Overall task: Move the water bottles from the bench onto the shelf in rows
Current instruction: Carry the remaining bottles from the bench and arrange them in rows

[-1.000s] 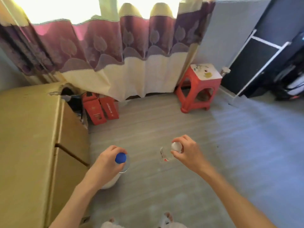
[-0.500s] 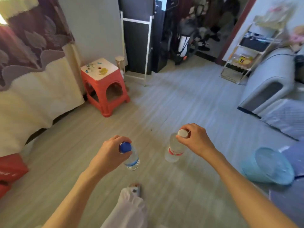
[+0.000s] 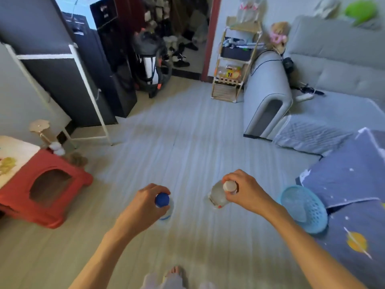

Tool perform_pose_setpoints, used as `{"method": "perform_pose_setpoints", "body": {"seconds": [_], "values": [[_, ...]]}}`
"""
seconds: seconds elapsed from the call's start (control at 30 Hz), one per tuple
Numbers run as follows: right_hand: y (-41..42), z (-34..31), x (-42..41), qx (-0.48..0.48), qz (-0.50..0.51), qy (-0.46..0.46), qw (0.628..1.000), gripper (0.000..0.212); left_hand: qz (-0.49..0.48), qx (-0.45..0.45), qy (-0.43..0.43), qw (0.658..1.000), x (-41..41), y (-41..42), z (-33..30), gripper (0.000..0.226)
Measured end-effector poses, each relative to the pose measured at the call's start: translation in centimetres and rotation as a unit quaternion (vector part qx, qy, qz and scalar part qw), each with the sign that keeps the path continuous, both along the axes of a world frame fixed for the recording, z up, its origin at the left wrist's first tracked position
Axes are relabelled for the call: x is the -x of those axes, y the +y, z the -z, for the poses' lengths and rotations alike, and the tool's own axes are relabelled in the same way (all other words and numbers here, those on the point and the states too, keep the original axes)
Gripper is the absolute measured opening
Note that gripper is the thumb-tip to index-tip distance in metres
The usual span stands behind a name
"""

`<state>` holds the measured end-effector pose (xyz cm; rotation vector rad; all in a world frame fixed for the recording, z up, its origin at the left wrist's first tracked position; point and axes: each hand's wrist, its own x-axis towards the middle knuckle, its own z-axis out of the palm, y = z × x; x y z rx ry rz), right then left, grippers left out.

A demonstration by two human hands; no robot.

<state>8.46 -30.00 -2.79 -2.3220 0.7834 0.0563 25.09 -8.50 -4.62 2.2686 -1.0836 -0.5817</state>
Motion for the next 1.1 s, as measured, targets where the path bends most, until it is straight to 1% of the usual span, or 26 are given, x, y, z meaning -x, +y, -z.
{"method": "perform_pose_setpoints", "body": {"seconds": [0.1,0.2,0.43,0.6,0.77,0.9,1.1], "values": [[-6.4,-0.6,-2.5,0.000,0.030,-0.015,0.999,0.027,0.028,0.002,-0.013,1.000,-4.2,-7.6,-1.2,0.028],[-13.3,-0.6,-5.1,0.015,0.042,-0.023,0.999,0.029,0.034,0.003,-0.029,0.999,-8.0,-15.4,-2.3,0.030],[-31.2,-1.0,-11.2,0.027,0.024,-0.043,0.998,0.029,-0.024,0.015,-0.020,0.999,-15.1,-33.5,-3.8,0.031],[-44.1,-3.0,-17.0,0.061,0.011,-0.086,0.994,0.029,-0.038,0.016,-0.013,0.999,-20.0,-45.5,-5.1,0.030],[-55.3,-4.1,-23.2,0.099,0.040,-0.133,0.985,0.030,-0.066,0.055,-0.011,0.996,-25.8,-56.2,-6.3,0.028],[-63.5,-4.0,-28.3,0.102,0.063,-0.146,0.982,0.030,-0.052,0.080,0.001,0.995,-31.0,-65.1,-6.2,0.026],[-75.7,-3.3,-37.3,0.073,0.073,-0.130,0.986,0.028,-0.010,0.090,0.008,0.996,-41.4,-78.3,-5.8,0.024]]}}
